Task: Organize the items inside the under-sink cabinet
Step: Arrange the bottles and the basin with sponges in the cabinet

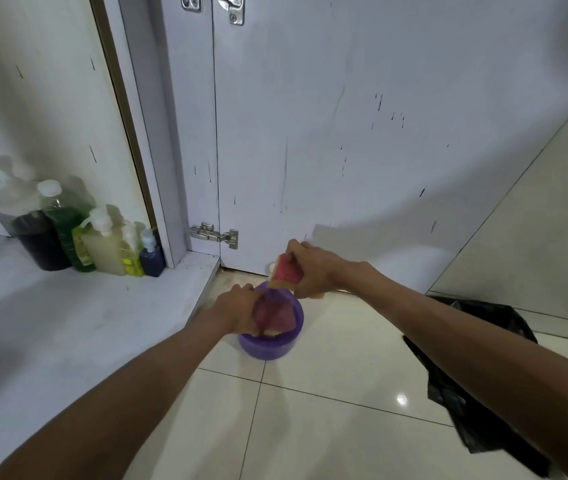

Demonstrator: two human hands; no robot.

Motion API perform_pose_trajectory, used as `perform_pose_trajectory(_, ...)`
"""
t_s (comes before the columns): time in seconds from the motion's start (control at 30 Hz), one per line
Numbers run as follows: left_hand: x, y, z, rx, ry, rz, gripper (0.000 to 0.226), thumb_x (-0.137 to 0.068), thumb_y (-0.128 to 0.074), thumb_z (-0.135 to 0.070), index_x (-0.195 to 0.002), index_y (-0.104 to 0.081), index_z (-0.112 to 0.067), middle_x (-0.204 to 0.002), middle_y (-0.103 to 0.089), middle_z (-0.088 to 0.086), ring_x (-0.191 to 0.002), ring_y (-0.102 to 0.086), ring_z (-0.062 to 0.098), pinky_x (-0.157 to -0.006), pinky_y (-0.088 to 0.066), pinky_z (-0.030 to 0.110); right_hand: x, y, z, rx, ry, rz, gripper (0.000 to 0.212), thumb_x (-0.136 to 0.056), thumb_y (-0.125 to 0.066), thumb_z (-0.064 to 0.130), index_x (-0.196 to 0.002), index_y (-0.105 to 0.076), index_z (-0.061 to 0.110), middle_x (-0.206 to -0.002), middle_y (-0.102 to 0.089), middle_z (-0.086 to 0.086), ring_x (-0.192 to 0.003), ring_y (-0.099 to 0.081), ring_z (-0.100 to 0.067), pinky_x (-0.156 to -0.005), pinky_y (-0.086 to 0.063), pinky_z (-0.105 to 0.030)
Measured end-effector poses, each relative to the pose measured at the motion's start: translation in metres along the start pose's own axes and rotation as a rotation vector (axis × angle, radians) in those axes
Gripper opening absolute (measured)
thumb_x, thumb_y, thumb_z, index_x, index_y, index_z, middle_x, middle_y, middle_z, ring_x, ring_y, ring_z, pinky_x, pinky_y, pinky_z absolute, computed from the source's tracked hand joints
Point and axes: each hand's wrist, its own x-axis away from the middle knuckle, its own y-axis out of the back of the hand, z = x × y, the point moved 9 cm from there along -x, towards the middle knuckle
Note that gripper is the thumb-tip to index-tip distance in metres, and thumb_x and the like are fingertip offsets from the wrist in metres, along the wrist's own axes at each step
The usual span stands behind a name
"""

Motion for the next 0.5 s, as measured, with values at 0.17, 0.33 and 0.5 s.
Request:
perform_pose_trajectory(0.17,-0.007,-0.009,0.004,0.044,0.014,-0.001,0.077,-0.062,-0.081,-0.040,-0.131,-0.050,-0.027,-0.114,-0.047,0.003,-0.109,-0.046,0.026,-0.086,-0.050,0.038,-0.003,-0.002,0.010,-0.025,0.038,-0.013,0.053,-0.076,-0.075,0.030,-0.109,-0.035,0.019,-0.111,-0.047,-0.006,-0.095,-0.051,-0.026,-0.074,-0.048,-0.035)
perform_pose_trajectory(0.33,0.005,0.003,0.021,0.215,0.029,-0.044,0.091,-0.043,-0.086,-0.059,-0.120,-0.050,-0.028,-0.109,-0.042,-0.002,-0.102,-0.047,0.019,-0.088,-0.049,0.038,-0.013,-0.029,0.022,0.084,0.082,0.039,0.057,-0.076,-0.075,0.038,-0.115,-0.035,0.023,-0.112,-0.048,-0.002,-0.099,-0.052,-0.026,-0.076,-0.052,-0.039)
perform_pose_trajectory(0.5,0.019,-0.002,0.050,0.206,0.101,0.066,0.115,-0.049,-0.086,-0.062,-0.145,-0.033,-0.028,-0.133,-0.049,-0.003,-0.122,-0.048,0.019,-0.099,-0.044,0.039,-0.021,-0.060,0.029,0.156,0.101,0.105,0.077,-0.070,-0.079,0.033,-0.130,-0.034,0.021,-0.121,-0.047,-0.002,-0.105,-0.049,-0.024,-0.074,-0.049,-0.036)
